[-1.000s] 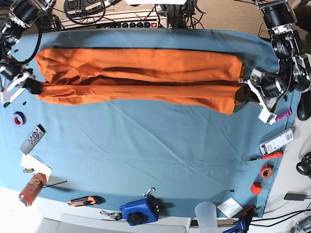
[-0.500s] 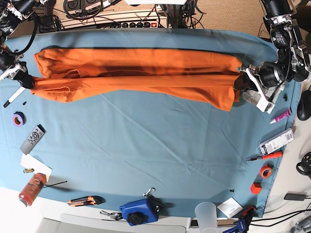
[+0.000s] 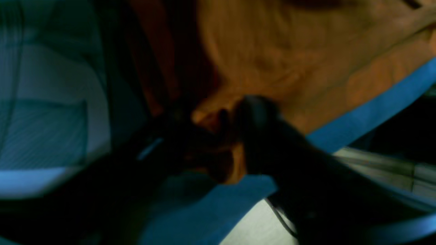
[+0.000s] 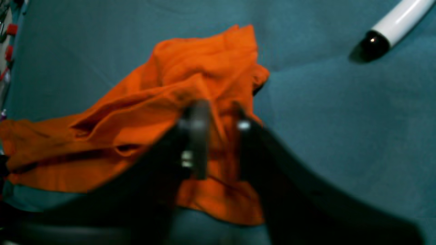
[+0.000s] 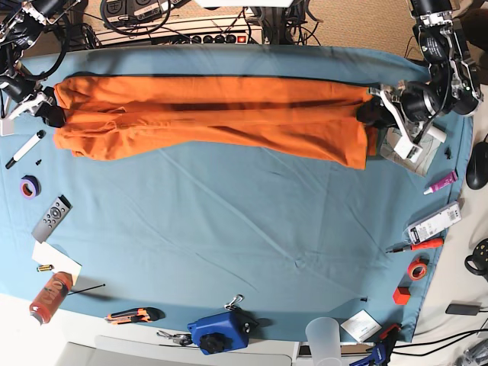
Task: Layout the t-shirt on the table in an organized manner, then fold the t-shirt properly
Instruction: 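Release the fold and adjust the end near the left gripper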
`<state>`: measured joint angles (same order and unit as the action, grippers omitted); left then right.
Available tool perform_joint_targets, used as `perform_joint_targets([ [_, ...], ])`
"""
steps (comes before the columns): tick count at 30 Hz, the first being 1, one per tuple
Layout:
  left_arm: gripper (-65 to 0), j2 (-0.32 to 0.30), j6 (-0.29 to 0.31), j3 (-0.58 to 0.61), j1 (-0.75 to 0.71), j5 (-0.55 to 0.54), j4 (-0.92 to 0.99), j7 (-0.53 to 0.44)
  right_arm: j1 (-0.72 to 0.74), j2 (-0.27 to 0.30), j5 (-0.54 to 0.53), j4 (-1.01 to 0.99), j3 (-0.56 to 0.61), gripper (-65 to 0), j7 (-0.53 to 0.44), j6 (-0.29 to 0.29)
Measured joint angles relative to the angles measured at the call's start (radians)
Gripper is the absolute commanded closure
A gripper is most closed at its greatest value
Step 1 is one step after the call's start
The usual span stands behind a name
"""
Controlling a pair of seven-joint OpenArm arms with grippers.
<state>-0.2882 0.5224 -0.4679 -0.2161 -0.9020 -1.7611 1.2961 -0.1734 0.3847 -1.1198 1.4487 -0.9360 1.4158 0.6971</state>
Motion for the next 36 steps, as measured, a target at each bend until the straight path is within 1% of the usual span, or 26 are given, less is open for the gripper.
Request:
perform_joint_targets([
  [2,-34.0,0.0,-0.034,0.0,-0.001,0.0,0.0,-0.019,-0.002,0.013,-0.015,0.0,0.0,-20.5,0.001,0.0],
  [5,-34.0,0.0,-0.032,0.0,0.01,0.0,0.0,-0.025,-0.002,0.043,-0.027,0.0,0.0,-20.5,0.0,0.0],
  [8,-34.0,0.0,-0.032,0.0,0.014,0.0,0.0,-0.025,-0.002,0.06,-0.029,0.0,0.0,-20.5,-0.002,0.0],
  [12,-34.0,0.0,-0.032,0.0,0.014,0.0,0.0,-0.025,-0.001,0.064,-0.03,0.0,0.0,-20.5,-0.002,0.0],
  [14,-34.0,0.0,-0.072,0.0,0.015,0.0,0.0,-0.025,-0.002,0.064,-0.03,0.0,0.0,-20.5,-0.002,0.0],
  [19,-34.0,0.001,-0.078,-0.001,0.025,0.037,-0.048,-0.024,-0.002,0.064,-0.03,0.0,0.0,-20.5,-0.002,0.0],
  [23,-34.0,0.01,-0.085,-0.004,0.028,0.084,-0.136,-0.09,-0.002,0.064,-0.04,0.0,0.0,-20.5,-0.002,0.0],
  [24,-34.0,0.015,-0.107,-0.004,0.028,0.103,-0.153,-0.104,-0.002,0.064,-0.061,0.0,0.0,-20.4,-0.002,-0.001],
  [26,-34.0,0.033,-0.119,-0.004,0.029,0.113,-0.167,-0.127,-0.001,0.064,-0.102,0.0,0.0,-20.4,-0.002,0.0],
  [28,-34.0,0.064,-0.118,-0.003,0.028,0.129,-0.167,-0.127,0.004,0.064,-0.105,0.0,0.0,-20.4,-0.002,0.0],
  [32,-34.0,0.136,-0.119,0.01,0.019,0.197,-0.143,-0.127,0.005,0.064,-0.105,0.0,0.0,-20.4,-0.002,0.0],
  [33,-34.0,0.143,-0.129,0.011,0.019,0.217,-0.132,-0.127,0.007,0.064,-0.105,0.0,0.0,-20.4,-0.002,0.0],
  [36,-34.0,0.146,-0.187,0.01,0.02,0.282,-0.095,-0.13,0.01,0.064,-0.104,0.0,0.0,-20.4,-0.002,0.0],
])
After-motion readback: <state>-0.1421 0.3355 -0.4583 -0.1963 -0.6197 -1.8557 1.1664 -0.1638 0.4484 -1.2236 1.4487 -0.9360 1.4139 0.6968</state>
